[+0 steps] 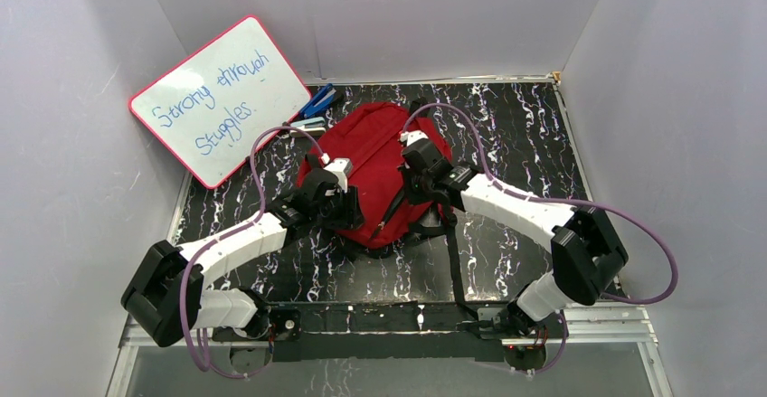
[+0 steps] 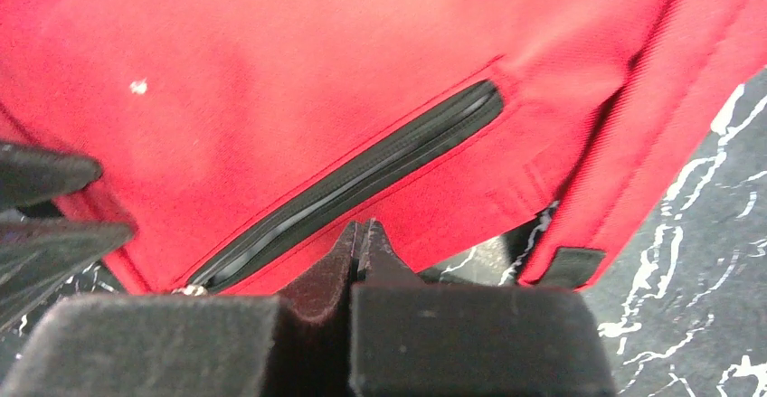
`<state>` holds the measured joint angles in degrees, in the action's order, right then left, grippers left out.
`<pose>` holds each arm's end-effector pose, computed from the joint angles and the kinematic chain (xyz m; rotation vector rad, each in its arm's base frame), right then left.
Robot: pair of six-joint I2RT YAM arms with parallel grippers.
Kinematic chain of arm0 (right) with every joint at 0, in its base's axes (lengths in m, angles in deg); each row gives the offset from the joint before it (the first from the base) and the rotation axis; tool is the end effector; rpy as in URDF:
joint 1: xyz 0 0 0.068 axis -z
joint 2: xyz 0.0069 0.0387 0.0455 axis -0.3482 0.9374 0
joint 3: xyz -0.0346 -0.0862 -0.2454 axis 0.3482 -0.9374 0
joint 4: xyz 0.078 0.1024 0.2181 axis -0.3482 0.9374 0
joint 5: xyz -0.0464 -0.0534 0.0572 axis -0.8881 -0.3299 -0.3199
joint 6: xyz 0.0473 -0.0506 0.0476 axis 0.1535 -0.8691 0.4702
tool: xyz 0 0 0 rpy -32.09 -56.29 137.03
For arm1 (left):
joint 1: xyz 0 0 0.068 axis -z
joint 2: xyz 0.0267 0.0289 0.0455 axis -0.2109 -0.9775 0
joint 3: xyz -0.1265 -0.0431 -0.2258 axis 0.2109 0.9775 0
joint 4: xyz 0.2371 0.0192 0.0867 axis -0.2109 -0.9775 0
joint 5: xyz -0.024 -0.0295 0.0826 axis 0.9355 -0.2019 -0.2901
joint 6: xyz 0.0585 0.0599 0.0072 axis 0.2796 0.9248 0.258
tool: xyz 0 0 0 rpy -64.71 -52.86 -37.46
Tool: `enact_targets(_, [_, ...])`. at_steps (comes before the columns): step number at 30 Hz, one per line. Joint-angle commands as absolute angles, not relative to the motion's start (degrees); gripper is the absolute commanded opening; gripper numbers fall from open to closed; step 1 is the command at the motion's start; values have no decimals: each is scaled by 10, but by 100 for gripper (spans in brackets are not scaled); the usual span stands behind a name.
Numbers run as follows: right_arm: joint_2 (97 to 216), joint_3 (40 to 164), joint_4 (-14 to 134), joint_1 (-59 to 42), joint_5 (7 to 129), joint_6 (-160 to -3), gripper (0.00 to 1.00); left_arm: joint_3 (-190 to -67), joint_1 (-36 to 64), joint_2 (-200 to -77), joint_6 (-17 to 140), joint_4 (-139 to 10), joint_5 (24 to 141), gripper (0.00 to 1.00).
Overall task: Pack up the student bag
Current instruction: Zip the student bag at the center of the board.
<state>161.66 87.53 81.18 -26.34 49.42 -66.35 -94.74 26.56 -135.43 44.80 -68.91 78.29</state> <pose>0.2445 0.2395 0.2146 -0.4258 2.3564 0.3488 0.2238 -0.1860 0.1843 0.2495 2.2887 -0.7068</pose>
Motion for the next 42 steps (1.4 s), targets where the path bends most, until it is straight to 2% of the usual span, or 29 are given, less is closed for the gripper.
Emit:
enact_targets(1, [1626,919,809,-242,477,-689,0,-951,266,-1356,459,-698,773,40])
enact_targets(5, [1614,920,801,-241,523,-722,2,-952,266,-1355,460,-699,772,40])
enact_targets(7, [1603,922,808,-241,572,-724,26,-953,266,-1353,461,-701,771,40])
enact_targets(10, [1583,920,825,-252,628,-676,35,-952,266,-1349,460,-702,763,40])
enact_targets(14, [1550,878,806,-296,612,-556,48,-947,266,-1345,448,-702,743,39])
enact_targets(20, [1493,749,689,-332,606,-319,49,-941,267,-1339,443,-694,733,39])
enact_targets(23, [1462,690,638,-341,567,-249,47,-942,266,-1335,446,-690,733,39])
enact_targets(32, [1464,631,488,-391,512,-160,42,-952,266,-1341,457,-683,743,38])
enact_targets(42, [1489,629,489,-407,469,-114,40,-951,266,-1335,455,-680,744,38])
